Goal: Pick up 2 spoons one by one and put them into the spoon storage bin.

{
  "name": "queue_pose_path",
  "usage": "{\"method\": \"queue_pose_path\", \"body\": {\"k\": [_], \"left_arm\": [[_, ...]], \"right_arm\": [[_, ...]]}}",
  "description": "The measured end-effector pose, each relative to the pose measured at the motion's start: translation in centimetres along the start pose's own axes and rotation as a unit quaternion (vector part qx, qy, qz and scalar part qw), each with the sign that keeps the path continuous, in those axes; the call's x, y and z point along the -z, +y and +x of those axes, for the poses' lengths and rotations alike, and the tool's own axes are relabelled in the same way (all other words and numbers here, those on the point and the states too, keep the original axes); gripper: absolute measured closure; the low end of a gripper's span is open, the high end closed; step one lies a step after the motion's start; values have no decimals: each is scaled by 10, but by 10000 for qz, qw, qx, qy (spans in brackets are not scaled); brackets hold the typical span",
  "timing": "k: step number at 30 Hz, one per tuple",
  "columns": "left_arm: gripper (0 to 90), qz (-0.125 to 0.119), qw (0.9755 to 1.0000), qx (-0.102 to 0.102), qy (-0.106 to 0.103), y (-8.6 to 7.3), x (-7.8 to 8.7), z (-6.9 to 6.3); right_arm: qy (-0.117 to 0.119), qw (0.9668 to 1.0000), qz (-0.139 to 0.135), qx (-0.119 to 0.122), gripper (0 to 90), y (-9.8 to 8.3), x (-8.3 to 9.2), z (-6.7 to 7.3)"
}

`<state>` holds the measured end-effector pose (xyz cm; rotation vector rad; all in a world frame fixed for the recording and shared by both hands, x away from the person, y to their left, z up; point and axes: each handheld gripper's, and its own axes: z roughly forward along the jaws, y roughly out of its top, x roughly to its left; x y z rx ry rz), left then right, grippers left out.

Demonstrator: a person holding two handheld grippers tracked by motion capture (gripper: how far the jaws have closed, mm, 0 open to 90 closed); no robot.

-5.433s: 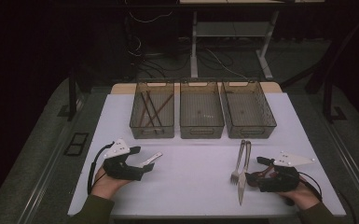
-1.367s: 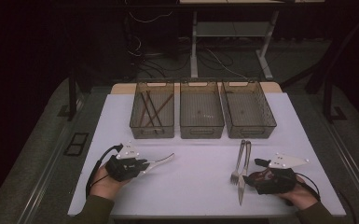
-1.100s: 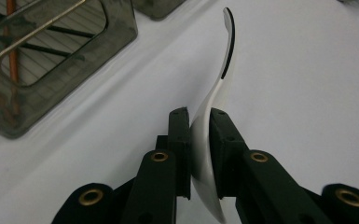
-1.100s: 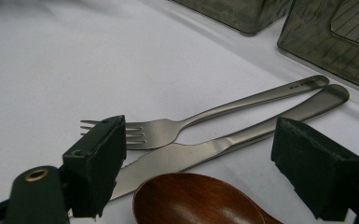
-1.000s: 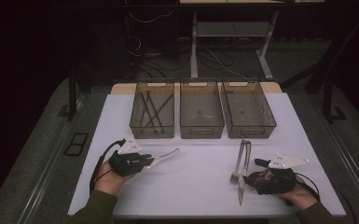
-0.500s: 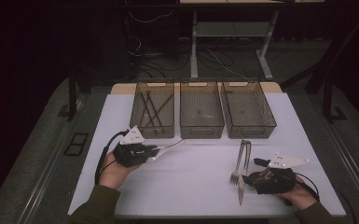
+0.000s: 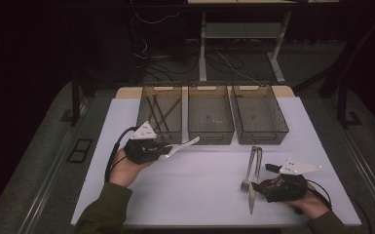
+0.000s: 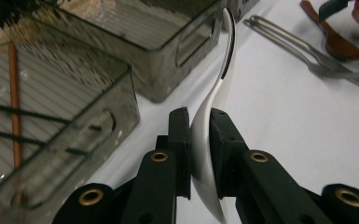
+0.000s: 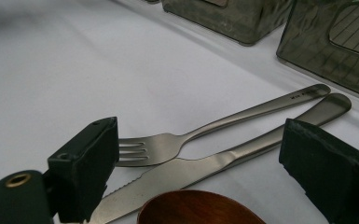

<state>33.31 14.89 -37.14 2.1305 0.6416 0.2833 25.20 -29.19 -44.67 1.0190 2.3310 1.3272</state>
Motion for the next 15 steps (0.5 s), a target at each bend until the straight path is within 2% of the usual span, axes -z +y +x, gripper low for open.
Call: {"method": "queue_pose_path", "body": {"k": [9, 10, 12, 15], "left_arm": [[797, -103, 9999, -69, -28, 28, -14, 8], [797, -102, 9999, -86, -29, 31, -15, 8], [797, -128, 9999, -105, -30, 37, -19, 10], [797, -164, 9997, -176, -34, 47, -26, 13]], "right_arm": [[2, 10000, 25, 16, 117, -1, 0, 0], [-19, 10000, -12, 79, 117, 0, 0, -1], [24, 10000, 56, -35, 117, -1, 1, 1], [13, 10000, 29, 26, 117, -1, 0, 0]]}}
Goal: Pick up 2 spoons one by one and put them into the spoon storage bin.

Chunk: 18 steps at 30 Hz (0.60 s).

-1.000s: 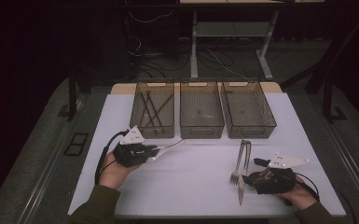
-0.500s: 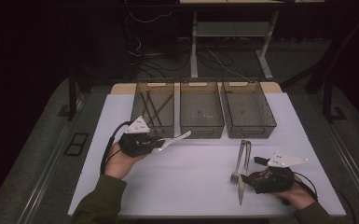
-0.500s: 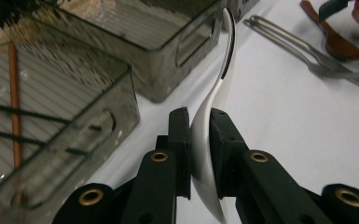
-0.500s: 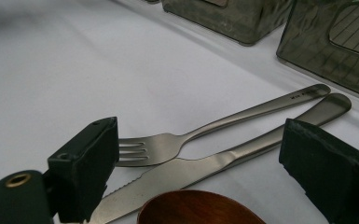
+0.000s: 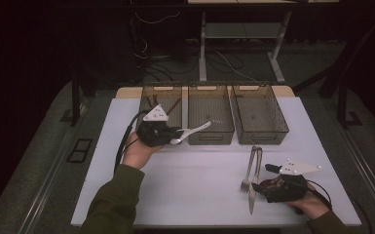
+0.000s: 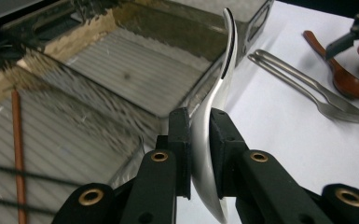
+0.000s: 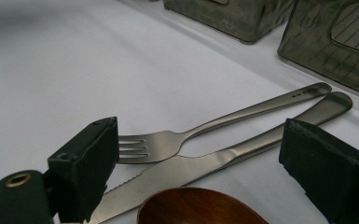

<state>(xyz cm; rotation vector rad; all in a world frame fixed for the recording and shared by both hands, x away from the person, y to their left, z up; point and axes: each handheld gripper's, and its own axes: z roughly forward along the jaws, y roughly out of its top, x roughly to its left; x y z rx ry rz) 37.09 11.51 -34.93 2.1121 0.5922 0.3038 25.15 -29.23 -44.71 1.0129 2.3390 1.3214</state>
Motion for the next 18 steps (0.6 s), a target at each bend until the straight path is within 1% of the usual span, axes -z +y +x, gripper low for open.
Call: {"method": "queue_pose_path", "body": {"k": [5, 6, 7, 9, 12, 13, 15, 16, 18], "left_arm": [[797, -46, 10000, -25, -12, 13, -12, 6], [797, -41, 10000, -77, -30, 16, -15, 9], [797, -92, 9999, -36, -28, 18, -18, 10], [797, -103, 9999, -49, -39, 24, -24, 12], [797, -35, 10000, -82, 18, 31, -34, 16], [797, -56, 10000, -43, 5, 32, -37, 16], [797, -22, 10000, -36, 8, 36, -45, 18], [797, 18, 10000, -69, 12, 38, -48, 19], [797, 53, 10000, -41, 40, 40, -56, 21]], "right_arm": [[1, 10000, -7, 2, 117, 0, 0, 0], [2, 10000, -9, 1, 117, 0, 0, 0], [1, 10000, -10, 2, 117, 0, 0, 0], [2, 10000, -4, -1, 117, 0, 0, 0], [-2, 10000, 0, -6, 117, 0, 0, 0], [0, 10000, -3, -19, 117, 0, 0, 0], [-1, 10000, -10, -10, 117, 0, 0, 0], [0, 10000, -8, -8, 117, 0, 0, 0], [-4, 10000, -3, -3, 117, -1, 0, -1]]}}
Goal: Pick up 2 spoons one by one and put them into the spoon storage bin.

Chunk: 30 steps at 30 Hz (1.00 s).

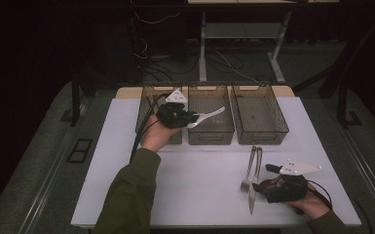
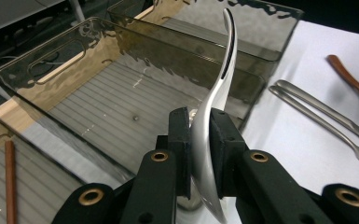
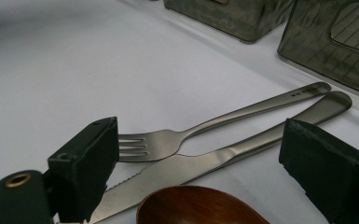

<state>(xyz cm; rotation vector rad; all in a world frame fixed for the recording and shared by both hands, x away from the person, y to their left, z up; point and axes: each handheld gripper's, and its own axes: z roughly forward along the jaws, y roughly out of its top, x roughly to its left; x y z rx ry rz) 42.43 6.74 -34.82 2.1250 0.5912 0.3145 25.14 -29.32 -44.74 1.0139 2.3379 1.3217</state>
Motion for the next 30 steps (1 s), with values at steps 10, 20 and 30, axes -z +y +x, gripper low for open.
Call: {"method": "queue_pose_path", "body": {"k": [10, 20, 30], "left_arm": [[797, 537, 9985, 37, 109, 2, -37, 6], [793, 858, 9962, 112, 102, -4, -57, 4], [709, 690, 9973, 217, 120, -3, -58, 3]], "right_arm": [[2, 10000, -23, 17, 117, 0, 1, 0], [8, 10000, -21, 26, 117, 0, 1, 0], [13, 10000, -32, 43, 117, 0, 1, 0]]}}
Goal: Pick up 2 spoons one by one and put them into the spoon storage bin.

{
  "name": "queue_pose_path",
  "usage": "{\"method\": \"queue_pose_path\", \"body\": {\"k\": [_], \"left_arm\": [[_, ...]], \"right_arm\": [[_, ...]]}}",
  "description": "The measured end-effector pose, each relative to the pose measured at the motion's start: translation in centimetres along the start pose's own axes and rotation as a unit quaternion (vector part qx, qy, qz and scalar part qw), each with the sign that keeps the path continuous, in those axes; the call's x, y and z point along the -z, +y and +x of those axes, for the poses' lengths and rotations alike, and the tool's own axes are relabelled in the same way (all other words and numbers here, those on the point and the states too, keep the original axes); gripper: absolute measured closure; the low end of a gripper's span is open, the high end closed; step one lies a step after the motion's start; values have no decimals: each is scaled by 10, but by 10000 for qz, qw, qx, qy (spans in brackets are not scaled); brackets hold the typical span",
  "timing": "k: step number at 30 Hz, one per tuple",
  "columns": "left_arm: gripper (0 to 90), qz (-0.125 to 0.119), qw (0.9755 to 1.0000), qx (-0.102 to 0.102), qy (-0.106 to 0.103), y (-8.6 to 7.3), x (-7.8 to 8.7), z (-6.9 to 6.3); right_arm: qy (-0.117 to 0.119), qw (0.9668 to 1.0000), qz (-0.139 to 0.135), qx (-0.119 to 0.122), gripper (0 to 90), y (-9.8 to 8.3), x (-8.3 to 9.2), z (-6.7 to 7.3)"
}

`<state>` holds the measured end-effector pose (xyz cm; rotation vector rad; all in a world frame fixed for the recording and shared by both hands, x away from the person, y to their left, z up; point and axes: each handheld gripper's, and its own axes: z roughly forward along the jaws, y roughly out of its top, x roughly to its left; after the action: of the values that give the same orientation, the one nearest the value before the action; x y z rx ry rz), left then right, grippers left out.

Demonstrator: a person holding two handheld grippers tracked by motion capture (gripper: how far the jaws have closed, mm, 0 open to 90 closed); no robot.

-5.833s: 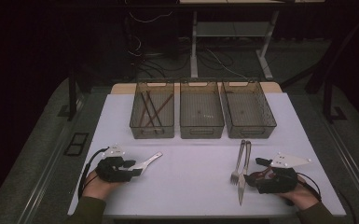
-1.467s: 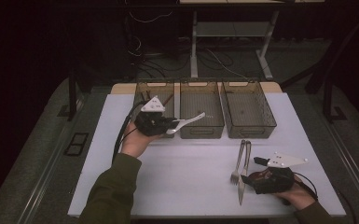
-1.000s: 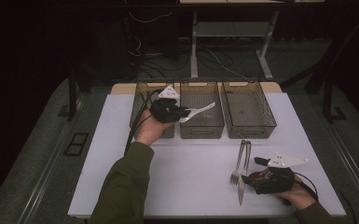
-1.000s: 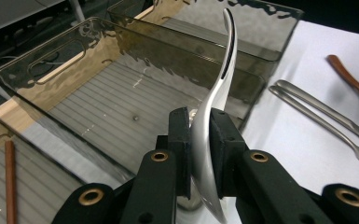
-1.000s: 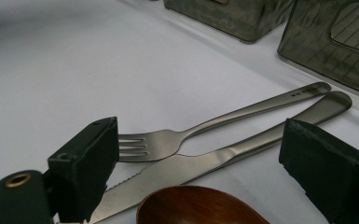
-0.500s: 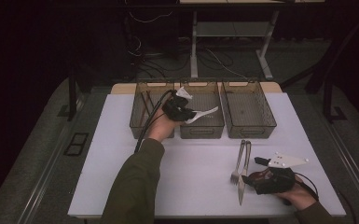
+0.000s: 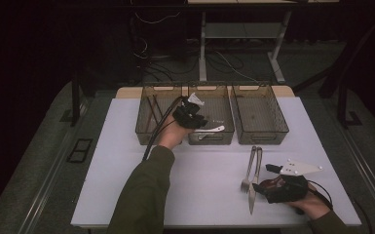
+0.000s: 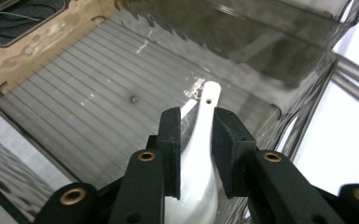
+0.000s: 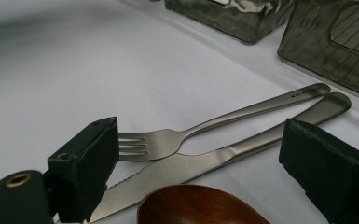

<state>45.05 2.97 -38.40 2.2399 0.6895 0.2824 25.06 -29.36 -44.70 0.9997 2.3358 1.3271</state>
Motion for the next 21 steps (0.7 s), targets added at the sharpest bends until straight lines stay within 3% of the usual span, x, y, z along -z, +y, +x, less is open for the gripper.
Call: {"method": "queue_pose_path", "body": {"k": [4, 13, 21], "left_arm": [[665, -38, 10000, -6, -65, 1, 4, 1], [540, -362, 9988, 167, -274, 3, 26, -1], [433, -621, 9967, 153, -494, -9, 52, -9]], "right_arm": [[2, 10000, 0, -18, 117, 0, 0, 0], [17, 10000, 3, -13, 117, 0, 0, 0], [27, 10000, 2, -12, 117, 0, 0, 0]]}}
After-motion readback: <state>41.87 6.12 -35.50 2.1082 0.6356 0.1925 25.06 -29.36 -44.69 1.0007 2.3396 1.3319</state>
